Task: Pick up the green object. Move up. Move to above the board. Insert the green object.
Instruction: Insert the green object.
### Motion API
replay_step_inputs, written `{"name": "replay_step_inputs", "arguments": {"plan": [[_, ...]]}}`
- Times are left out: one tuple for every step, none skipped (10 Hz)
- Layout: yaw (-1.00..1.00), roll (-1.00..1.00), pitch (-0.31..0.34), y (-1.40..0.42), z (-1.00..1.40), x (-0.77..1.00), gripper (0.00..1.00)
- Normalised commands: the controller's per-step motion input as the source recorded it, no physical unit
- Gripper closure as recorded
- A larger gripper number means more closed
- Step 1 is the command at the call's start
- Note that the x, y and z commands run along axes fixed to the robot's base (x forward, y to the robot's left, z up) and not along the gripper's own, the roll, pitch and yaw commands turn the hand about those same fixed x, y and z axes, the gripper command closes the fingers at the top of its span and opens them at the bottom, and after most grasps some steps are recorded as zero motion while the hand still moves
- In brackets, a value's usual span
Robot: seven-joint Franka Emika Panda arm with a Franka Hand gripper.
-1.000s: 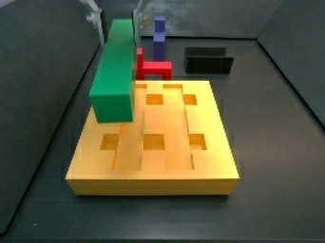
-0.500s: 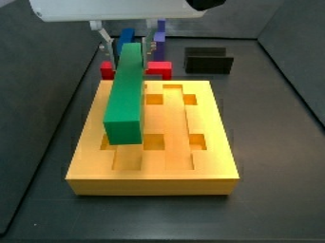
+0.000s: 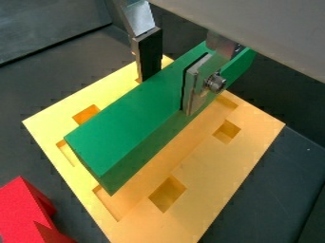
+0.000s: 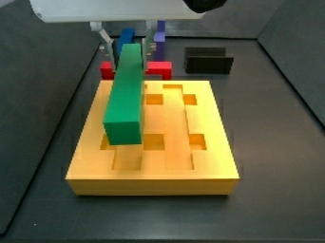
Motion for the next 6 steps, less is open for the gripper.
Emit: {"name": "replay_step_inputs", "arguments": {"plan": [[0.0, 0.0, -0.1, 0.0, -0.09, 0.0, 1.0], [0.0, 0.02, -0.101, 0.0, -0.2, 0.0, 1.0], [-0.04, 0.03, -0.08, 0.0, -0.17, 0.03, 1.0], [-0.05, 0.08, -0.104, 0.0, -0.24, 0.07, 1.0], [0.0, 0.25, -0.119, 0.0, -0.33, 0.05, 1.0], [0.0, 0.33, -0.086, -0.03, -0.23, 0.1, 1.0]]}}
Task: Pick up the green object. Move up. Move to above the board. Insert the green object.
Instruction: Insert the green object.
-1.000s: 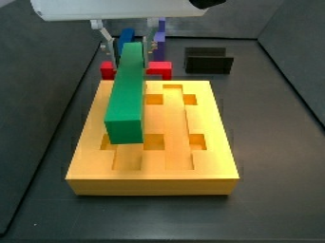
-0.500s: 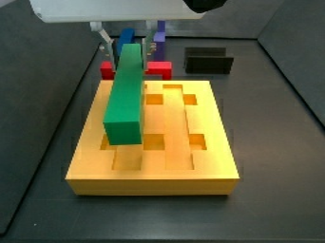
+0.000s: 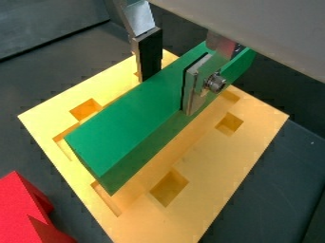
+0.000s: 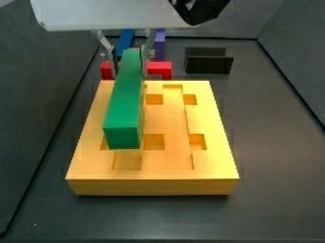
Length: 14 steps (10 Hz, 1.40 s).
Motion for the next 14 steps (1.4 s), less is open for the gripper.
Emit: {"name": "replay_step_inputs", "arguments": {"plan": [[0.0, 0.27, -0.133, -0.01, -0.31, 0.01, 1.0], [0.0, 0.23, -0.204, 0.0, -0.37, 0.0, 1.0], [0.0, 0.17, -0.186, -0.01, -0.25, 0.0, 1.0], [0.0, 0.09, -0.143, -0.01, -0.22, 0.0, 1.0], [0.0, 0.04, -0.121, 0.0, -0.23, 0.0, 1.0], [0.0, 0.02, -0.107, 0.0, -0.22, 0.0, 1.0], [0.0, 0.05, -0.114, 0.0, -0.25, 0.0, 1.0], [0.0, 0.07, -0.114, 0.0, -0.26, 0.05, 1.0], [0.0, 0.07, -0.107, -0.01, -0.25, 0.0, 1.0], [0.0, 0.06, -0.107, -0.01, -0.25, 0.01, 1.0], [0.0, 0.06, -0.113, -0.08, -0.23, 0.01, 1.0], [0.0, 0.08, -0.109, -0.1, -0.21, 0.0, 1.0], [0.0, 0.11, -0.091, -0.07, -0.2, 0.05, 1.0], [0.0, 0.12, -0.069, -0.04, -0.17, 0.07, 1.0]]}}
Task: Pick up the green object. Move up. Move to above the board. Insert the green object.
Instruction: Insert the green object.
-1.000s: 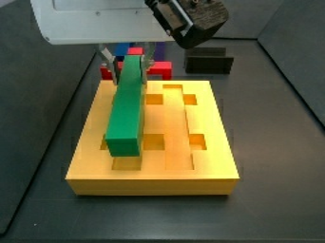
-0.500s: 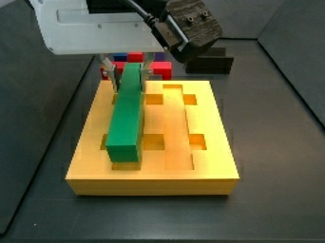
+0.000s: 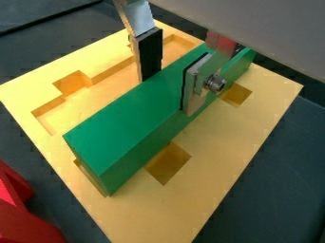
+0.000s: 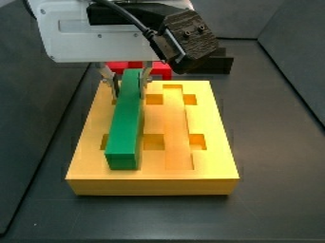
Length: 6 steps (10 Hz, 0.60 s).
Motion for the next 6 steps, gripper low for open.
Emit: {"name": "replay_step_inputs", "arguments": {"plan": [[0.0, 0.13, -0.053, 0.0, -0.14, 0.09, 1.0], [0.0, 0.11, -0.037, 0.0, -0.14, 0.13, 1.0], [0.0, 0.09, -0.023, 0.0, -0.18, 0.2, 1.0], [-0.01, 0.08, -0.013, 0.0, -0.16, 0.22, 1.0], [-0.01, 0.08, -0.013, 0.0, -0.16, 0.19, 1.0], [-0.01, 0.1, -0.017, 0.0, -0.16, 0.14, 1.0]]}}
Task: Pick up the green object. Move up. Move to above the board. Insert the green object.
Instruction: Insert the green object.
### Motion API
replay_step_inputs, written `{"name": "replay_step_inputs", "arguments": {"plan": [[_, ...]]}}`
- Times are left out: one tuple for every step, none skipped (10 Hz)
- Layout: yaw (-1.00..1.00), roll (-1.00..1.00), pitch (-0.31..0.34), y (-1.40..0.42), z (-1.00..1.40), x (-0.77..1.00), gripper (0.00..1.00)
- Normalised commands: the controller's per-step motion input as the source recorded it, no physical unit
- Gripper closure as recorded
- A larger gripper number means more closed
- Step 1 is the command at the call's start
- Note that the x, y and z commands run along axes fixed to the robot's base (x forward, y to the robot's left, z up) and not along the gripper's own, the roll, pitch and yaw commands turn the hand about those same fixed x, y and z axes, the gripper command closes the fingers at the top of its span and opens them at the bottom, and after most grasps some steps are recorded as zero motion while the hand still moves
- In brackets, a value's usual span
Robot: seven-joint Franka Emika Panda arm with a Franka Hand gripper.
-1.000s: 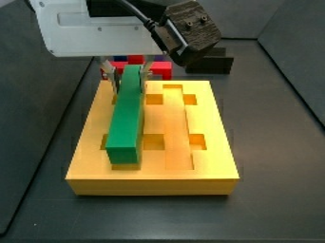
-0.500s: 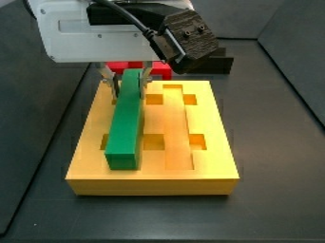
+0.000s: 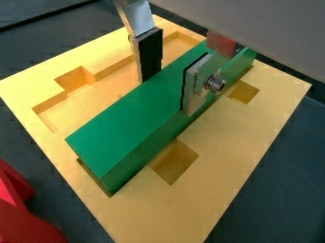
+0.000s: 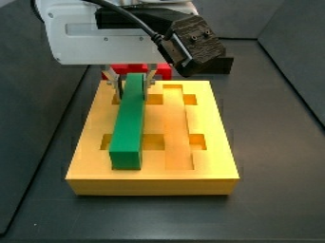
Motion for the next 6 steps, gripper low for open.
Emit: {"name": "replay_step_inputs", "arguments": {"plan": [[0.0, 0.13, -0.011, 0.0, -0.11, 0.07, 1.0], [0.0, 0.16, 0.0, 0.02, -0.02, 0.05, 1.0], [0.0, 0.25, 0.0, 0.0, 0.01, 0.0, 1.0], [0.0, 0.28, 0.0, 0.0, 0.0, 0.0, 1.0], [0.0, 0.22, 0.0, 0.0, -0.02, 0.05, 1.0], [0.0, 0.0, 0.0, 0.0, 0.0, 0.0, 1.0]]}}
